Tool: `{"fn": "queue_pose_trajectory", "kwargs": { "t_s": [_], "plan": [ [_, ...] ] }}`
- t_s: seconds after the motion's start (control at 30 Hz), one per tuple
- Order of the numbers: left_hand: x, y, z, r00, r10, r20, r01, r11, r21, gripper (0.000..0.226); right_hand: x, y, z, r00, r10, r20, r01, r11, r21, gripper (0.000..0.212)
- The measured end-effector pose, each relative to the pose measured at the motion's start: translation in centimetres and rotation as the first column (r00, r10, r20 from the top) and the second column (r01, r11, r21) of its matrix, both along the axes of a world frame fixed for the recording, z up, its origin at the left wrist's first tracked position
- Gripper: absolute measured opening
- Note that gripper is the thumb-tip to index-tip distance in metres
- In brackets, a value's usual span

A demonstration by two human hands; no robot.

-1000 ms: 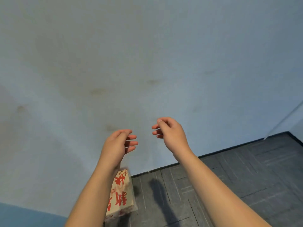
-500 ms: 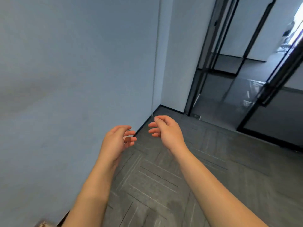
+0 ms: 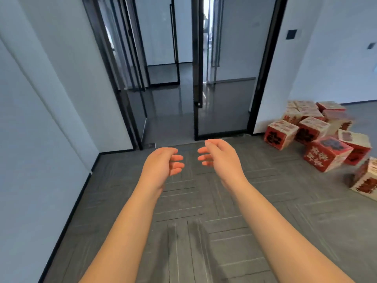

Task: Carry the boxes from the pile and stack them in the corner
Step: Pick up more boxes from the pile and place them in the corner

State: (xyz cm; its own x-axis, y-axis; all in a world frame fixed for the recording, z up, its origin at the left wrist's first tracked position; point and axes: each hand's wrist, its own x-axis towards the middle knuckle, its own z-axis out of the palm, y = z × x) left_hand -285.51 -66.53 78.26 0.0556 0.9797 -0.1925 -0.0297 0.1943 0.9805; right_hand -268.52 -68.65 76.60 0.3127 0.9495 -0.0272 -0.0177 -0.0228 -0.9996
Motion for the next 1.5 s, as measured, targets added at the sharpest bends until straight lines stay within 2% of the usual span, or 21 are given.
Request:
{"fn": "queue_pose_trajectory", "kwargs": {
  "t_s": [0.17,0.3,0.6,0.8,0.97,1.13,1.23,1.4,1.5],
  "plan": [
    [18.9,1.8,0.9,0.982,-0.191,-0.002,0.191,0.982,-0.008,0.018,19.4,-0.6,0.5,0.977,-0.210,0.017,0.210,0.978,0.001,0.011],
    [31.0,3.0,2.0,0.947,-0.322,-0.010,0.321,0.947,-0.012,0.013,31.0,-1.7,1.2,0.928,-0.372,-0.013,0.372,0.928,0.011,0.010],
    [54.1,8.3,0.2,0.807,-0.591,0.003,0.590,0.806,-0.032,0.019,51.1,-1.4,-1.2,0.771,-0.636,-0.025,0.636,0.772,-0.005,0.014],
    [65.9,17.4,-2.1,0.750,-0.658,0.071,0.661,0.749,-0.043,0.021,62.2,4.3,-1.4,0.669,-0.743,-0.019,0.743,0.669,0.005,0.013],
    [77.1,23.0,-1.4,0.646,-0.759,0.078,0.763,0.646,-0.031,0.019,70.9,8.0,0.5,0.543,-0.840,-0.001,0.840,0.543,-0.017,0.011],
    [88.2,24.4,-1.4,0.529,-0.845,0.079,0.849,0.527,-0.045,0.021,79.2,8.2,0.4,0.451,-0.893,0.008,0.891,0.450,-0.056,0.011],
    [94.8,24.3,-2.4,0.492,-0.868,0.061,0.870,0.488,-0.073,0.022,84.6,7.3,-0.6,0.399,-0.917,-0.007,0.914,0.399,-0.069,0.007],
    [106.9,23.4,-4.7,0.463,-0.886,0.014,0.882,0.459,-0.105,0.024,95.5,5.1,-3.5,0.347,-0.936,-0.061,0.934,0.350,-0.071,0.008],
    [114.2,22.6,-5.1,0.479,-0.878,-0.009,0.871,0.477,-0.119,0.023,103.1,4.1,-4.5,0.341,-0.935,-0.094,0.935,0.348,-0.072,0.011]
  ]
}}
